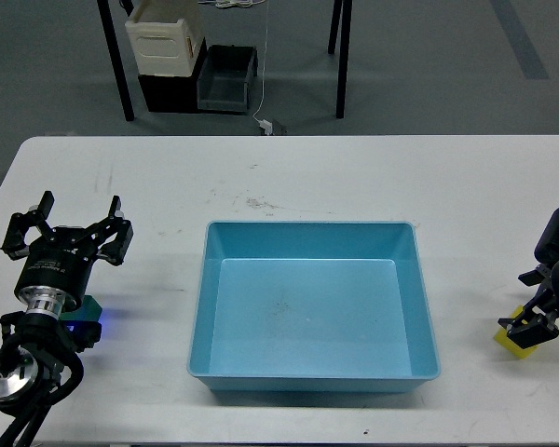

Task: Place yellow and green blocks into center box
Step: 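Move the right gripper down over the yellow cube, then close the right gripper on the yellow cube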

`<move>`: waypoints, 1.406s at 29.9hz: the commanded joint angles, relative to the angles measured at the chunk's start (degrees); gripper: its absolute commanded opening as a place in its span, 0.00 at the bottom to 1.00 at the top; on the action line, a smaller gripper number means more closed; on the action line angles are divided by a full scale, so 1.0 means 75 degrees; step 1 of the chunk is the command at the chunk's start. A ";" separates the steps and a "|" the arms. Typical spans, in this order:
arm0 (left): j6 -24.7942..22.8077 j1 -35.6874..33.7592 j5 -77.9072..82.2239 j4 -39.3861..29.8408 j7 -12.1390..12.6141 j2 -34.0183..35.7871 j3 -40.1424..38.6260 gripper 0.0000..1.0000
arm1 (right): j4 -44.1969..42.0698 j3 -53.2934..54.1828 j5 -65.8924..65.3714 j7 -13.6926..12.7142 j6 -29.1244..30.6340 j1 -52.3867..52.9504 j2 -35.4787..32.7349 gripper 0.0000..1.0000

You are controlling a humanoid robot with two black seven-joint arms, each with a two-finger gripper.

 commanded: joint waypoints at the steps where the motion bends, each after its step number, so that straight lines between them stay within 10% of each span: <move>1: 0.0000 0.0000 0.0000 0.0000 0.0001 0.0000 0.0000 1.00 | 0.0015 0.0002 0.0000 0.0000 0.0000 0.0088 -0.0030 0.98; 42: 0.0000 -0.0093 0.0000 0.0117 -0.0011 -0.0011 -0.0023 1.00 | 0.1668 -0.0583 0.0000 0.0000 0.0000 0.0089 -0.0944 0.99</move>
